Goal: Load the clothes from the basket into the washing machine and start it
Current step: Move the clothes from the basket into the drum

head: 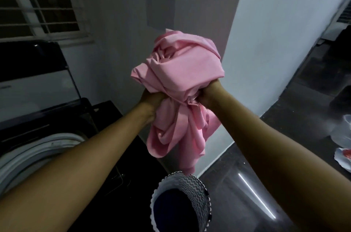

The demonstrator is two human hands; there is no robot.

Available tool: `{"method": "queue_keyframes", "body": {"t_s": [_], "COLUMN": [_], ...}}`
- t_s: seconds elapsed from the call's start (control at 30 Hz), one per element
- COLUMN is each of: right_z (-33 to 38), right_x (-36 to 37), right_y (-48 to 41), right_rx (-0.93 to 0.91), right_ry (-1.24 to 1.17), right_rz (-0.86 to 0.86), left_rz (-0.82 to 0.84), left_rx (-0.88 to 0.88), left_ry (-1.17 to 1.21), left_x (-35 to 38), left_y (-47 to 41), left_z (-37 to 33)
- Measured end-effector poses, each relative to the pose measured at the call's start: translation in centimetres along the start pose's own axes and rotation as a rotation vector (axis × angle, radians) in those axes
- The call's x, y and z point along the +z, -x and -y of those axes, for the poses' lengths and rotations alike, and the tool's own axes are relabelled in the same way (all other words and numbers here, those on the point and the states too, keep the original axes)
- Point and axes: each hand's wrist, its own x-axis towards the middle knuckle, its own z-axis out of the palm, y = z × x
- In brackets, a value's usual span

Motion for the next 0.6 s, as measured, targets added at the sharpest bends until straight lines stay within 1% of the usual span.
{"method": "queue_keyframes", "body": {"t_s": [0.07, 0.13, 0.17, 0.2, 0.3, 0.33, 0.4, 0.43, 0.47, 0.5, 0.53, 0.6], "right_z": [-0.4, -1.3, -2.0, -2.8, -6.3, -7.8, -11.2, -13.1, -14.8, -16.4, -17.6, -19.2], "right_x": [0.9, 2.0, 2.6, 3.4, 5.4, 6.4, 8.7, 10.3, 12.0, 14.0, 16.1, 20.2], "right_y": [-0.3, -0.7, -1.1, -1.5, -2.5, -2.6, -2.8, -2.9, -2.9, -2.6, -2.1, -1.7], "right_rx": [-0.189, -0.363, -0.405, -0.408, -0.327, -0.307, -0.294, -0.283, -0.277, -0.254, -0.219, -0.147], "right_ry": [0.182, 0.453, 0.593, 0.722, 1.043, 1.137, 1.285, 1.311, 1.273, 1.201, 1.081, 0.87], "right_rz": [0.074, 0.213, 0.298, 0.377, 0.612, 0.66, 0.686, 0.683, 0.678, 0.631, 0.587, 0.446], "left_rz": [-0.083, -0.164, -0.197, -0.229, -0.25, -0.267, -0.243, -0.214, -0.17, -0.186, -0.203, -0.275], "left_rx": [-0.002, -0.012, -0.014, -0.013, -0.032, -0.01, 0.034, 0.055, 0.091, 0.116, 0.139, 0.141], "left_ry": [0.041, 0.053, 0.061, 0.057, -0.012, -0.005, 0.057, 0.131, 0.21, 0.268, 0.254, 0.19], "left_x": [-1.9, -4.7, -6.3, -8.0, -13.1, -14.9, -17.6, -19.4, -21.0, -22.9, -25.1, -30.0], "left_y": [0.0, 0.1, 0.3, 0.7, 1.4, 1.5, 2.2, 2.5, 2.8, 2.8, 2.7, 2.7], "left_z": [-0.9, -2.1, -3.2, -4.4, -8.0, -9.2, -11.5, -12.6, -13.5, -14.1, -14.6, -14.9]}}
